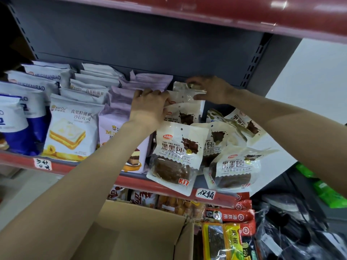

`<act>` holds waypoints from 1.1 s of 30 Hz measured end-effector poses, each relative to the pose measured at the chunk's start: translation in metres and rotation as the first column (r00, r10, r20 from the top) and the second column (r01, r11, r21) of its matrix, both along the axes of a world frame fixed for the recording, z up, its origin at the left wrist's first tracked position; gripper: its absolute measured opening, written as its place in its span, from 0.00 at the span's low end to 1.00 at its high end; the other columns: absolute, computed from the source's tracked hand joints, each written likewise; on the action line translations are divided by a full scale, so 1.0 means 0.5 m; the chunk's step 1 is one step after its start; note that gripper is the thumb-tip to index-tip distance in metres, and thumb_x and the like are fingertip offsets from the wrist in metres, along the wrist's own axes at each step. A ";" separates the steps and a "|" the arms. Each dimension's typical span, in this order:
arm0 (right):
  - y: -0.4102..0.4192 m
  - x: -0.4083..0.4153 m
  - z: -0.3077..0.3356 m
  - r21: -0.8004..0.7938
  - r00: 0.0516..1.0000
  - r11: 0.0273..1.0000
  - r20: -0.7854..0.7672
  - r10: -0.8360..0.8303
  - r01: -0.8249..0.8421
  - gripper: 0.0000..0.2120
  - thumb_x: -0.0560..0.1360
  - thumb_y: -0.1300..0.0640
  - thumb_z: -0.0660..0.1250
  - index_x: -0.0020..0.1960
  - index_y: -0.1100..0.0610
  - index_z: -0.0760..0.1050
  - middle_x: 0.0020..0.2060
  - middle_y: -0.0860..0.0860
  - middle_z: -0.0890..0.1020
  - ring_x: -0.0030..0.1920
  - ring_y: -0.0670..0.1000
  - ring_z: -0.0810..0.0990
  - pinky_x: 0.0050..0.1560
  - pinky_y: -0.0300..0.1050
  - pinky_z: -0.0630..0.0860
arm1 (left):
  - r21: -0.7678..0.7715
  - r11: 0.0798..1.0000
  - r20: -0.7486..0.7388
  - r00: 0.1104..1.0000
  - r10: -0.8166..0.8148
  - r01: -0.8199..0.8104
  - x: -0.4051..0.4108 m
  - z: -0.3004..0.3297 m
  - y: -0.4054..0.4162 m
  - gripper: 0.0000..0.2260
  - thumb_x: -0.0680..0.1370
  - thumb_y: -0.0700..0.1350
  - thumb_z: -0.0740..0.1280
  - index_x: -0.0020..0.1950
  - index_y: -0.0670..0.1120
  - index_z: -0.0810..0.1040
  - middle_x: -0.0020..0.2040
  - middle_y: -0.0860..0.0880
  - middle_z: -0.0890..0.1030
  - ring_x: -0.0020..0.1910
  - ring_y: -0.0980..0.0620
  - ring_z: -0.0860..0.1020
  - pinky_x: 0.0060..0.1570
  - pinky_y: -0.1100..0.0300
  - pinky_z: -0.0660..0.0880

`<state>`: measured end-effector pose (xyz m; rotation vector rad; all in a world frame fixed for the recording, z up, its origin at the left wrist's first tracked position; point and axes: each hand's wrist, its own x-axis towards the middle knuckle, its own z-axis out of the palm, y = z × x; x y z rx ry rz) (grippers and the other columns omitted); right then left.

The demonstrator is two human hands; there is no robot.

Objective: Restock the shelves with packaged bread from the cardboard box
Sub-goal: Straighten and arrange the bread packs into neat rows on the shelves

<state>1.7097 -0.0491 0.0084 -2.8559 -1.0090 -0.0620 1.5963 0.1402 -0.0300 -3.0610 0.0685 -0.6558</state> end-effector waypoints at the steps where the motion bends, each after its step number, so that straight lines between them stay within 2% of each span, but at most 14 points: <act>1: -0.004 -0.010 0.010 0.038 1.000 0.999 0.015 0.002 -0.002 0.19 0.75 0.51 0.67 0.65 0.52 0.70 0.61 0.53 0.76 0.59 0.55 0.75 0.59 0.48 0.72 | 0.000 1.000 -0.013 1.000 0.006 -0.006 0.002 0.004 -0.001 0.11 0.79 0.47 0.60 0.61 0.52 0.74 0.56 0.48 0.80 0.59 0.44 0.73 0.59 0.53 0.62; 2: -0.007 -0.022 0.022 0.075 1.000 0.997 -0.004 -0.005 0.005 0.15 0.76 0.49 0.66 0.61 0.53 0.74 0.56 0.52 0.78 0.56 0.53 0.76 0.57 0.46 0.72 | 0.012 1.000 -0.032 0.999 0.012 -0.011 0.003 0.008 -0.001 0.11 0.80 0.47 0.59 0.61 0.53 0.75 0.54 0.48 0.81 0.58 0.44 0.74 0.60 0.53 0.62; 4: -0.011 -0.053 0.047 0.083 0.989 0.996 -0.148 -0.022 0.035 0.17 0.75 0.42 0.64 0.56 0.52 0.77 0.50 0.47 0.80 0.51 0.48 0.77 0.56 0.42 0.70 | 0.023 1.000 -0.030 1.000 0.006 -0.005 0.009 0.015 -0.006 0.12 0.80 0.46 0.58 0.60 0.54 0.76 0.53 0.46 0.81 0.55 0.43 0.76 0.59 0.53 0.63; 6: -0.014 -0.086 0.059 0.002 0.958 0.999 -0.284 -0.038 0.040 0.18 0.72 0.38 0.65 0.55 0.48 0.76 0.48 0.43 0.80 0.49 0.45 0.77 0.56 0.42 0.70 | -0.088 0.995 0.001 0.999 -0.042 0.041 0.015 0.023 -0.017 0.11 0.80 0.46 0.59 0.58 0.54 0.78 0.52 0.46 0.82 0.52 0.43 0.78 0.54 0.54 0.68; 7: -0.016 -0.094 0.055 -0.046 0.959 0.999 -0.281 -0.034 0.022 0.17 0.72 0.40 0.67 0.56 0.48 0.76 0.49 0.44 0.81 0.50 0.46 0.78 0.56 0.42 0.71 | -0.170 0.983 0.014 0.997 -0.074 0.075 0.018 0.024 -0.024 0.10 0.80 0.46 0.60 0.57 0.54 0.79 0.51 0.47 0.83 0.51 0.43 0.79 0.50 0.55 0.69; 10: -0.009 -0.101 0.036 -0.075 0.989 0.996 -0.137 -0.054 0.044 0.13 0.73 0.49 0.70 0.55 0.54 0.79 0.51 0.51 0.82 0.51 0.51 0.79 0.56 0.45 0.73 | -0.245 0.964 -0.009 0.994 -0.107 0.101 0.025 0.026 -0.038 0.09 0.79 0.46 0.62 0.56 0.54 0.79 0.52 0.49 0.83 0.52 0.45 0.79 0.49 0.56 0.71; 13: -0.006 -0.109 0.035 0.039 0.987 0.996 -0.139 -0.077 0.083 0.12 0.75 0.49 0.67 0.55 0.52 0.80 0.53 0.50 0.82 0.53 0.50 0.79 0.60 0.46 0.73 | -0.168 0.983 -0.040 0.996 -0.086 0.078 0.011 0.045 -0.036 0.12 0.80 0.47 0.60 0.61 0.53 0.77 0.59 0.47 0.80 0.56 0.42 0.77 0.55 0.54 0.69; 16: -0.048 -0.126 0.047 0.150 0.989 0.978 -0.039 -0.141 0.145 0.10 0.76 0.52 0.66 0.56 0.52 0.80 0.51 0.49 0.84 0.51 0.50 0.81 0.60 0.47 0.75 | -0.211 0.954 0.025 0.977 -0.211 0.212 -0.034 0.062 -0.039 0.14 0.79 0.49 0.60 0.63 0.52 0.76 0.64 0.49 0.76 0.60 0.44 0.75 0.57 0.53 0.68; 19: -0.133 -0.163 0.041 0.175 0.930 0.944 0.191 -0.312 0.281 0.08 0.75 0.55 0.66 0.52 0.53 0.81 0.46 0.51 0.85 0.48 0.55 0.81 0.53 0.51 0.78 | -0.308 0.873 0.092 0.925 -0.369 0.379 -0.077 0.048 -0.058 0.16 0.76 0.54 0.58 0.60 0.52 0.78 0.60 0.51 0.79 0.59 0.47 0.76 0.56 0.53 0.72; 23: -0.224 -0.197 0.012 0.016 0.807 0.869 0.363 -0.465 0.494 0.08 0.76 0.53 0.64 0.51 0.56 0.78 0.44 0.59 0.82 0.44 0.62 0.80 0.40 0.47 0.72 | -0.401 0.818 -0.039 0.884 -0.466 0.413 -0.080 0.040 -0.106 0.19 0.78 0.56 0.61 0.67 0.56 0.70 0.68 0.54 0.72 0.67 0.51 0.69 0.64 0.52 0.68; 25: -0.247 -0.196 -0.005 -0.094 0.776 0.811 0.372 -0.509 0.577 0.13 0.77 0.50 0.63 0.55 0.57 0.76 0.46 0.59 0.81 0.46 0.62 0.80 0.39 0.46 0.69 | -0.343 0.832 -0.087 0.867 -0.491 0.436 -0.069 0.046 -0.132 0.20 0.79 0.53 0.62 0.71 0.57 0.66 0.71 0.55 0.68 0.70 0.52 0.65 0.67 0.52 0.64; 27: -0.258 -0.188 -0.024 -0.115 0.763 0.777 0.325 -0.559 0.619 0.15 0.77 0.50 0.63 0.57 0.59 0.74 0.47 0.60 0.81 0.48 0.61 0.80 0.40 0.46 0.69 | -0.262 0.852 -0.157 0.850 -0.502 0.454 -0.054 0.049 -0.154 0.21 0.79 0.50 0.61 0.72 0.57 0.64 0.73 0.56 0.65 0.71 0.53 0.63 0.68 0.53 0.61; 30: -0.255 -0.173 -0.047 0.003 0.779 0.791 0.176 -0.602 0.611 0.11 0.76 0.56 0.65 0.57 0.58 0.76 0.50 0.61 0.80 0.49 0.62 0.79 0.44 0.49 0.73 | -0.178 0.870 -0.192 0.851 -0.488 0.459 -0.042 0.046 -0.176 0.15 0.79 0.48 0.61 0.66 0.57 0.72 0.66 0.55 0.74 0.64 0.52 0.71 0.63 0.54 0.66; 33: -0.227 -0.162 -0.051 0.125 0.852 0.860 0.125 -0.509 0.495 0.07 0.74 0.63 0.63 0.49 0.58 0.79 0.44 0.61 0.81 0.43 0.62 0.79 0.42 0.48 0.75 | -0.167 0.890 -0.158 0.879 -0.449 0.424 -0.050 0.041 -0.180 0.09 0.79 0.49 0.61 0.56 0.56 0.78 0.56 0.55 0.80 0.53 0.51 0.76 0.54 0.56 0.70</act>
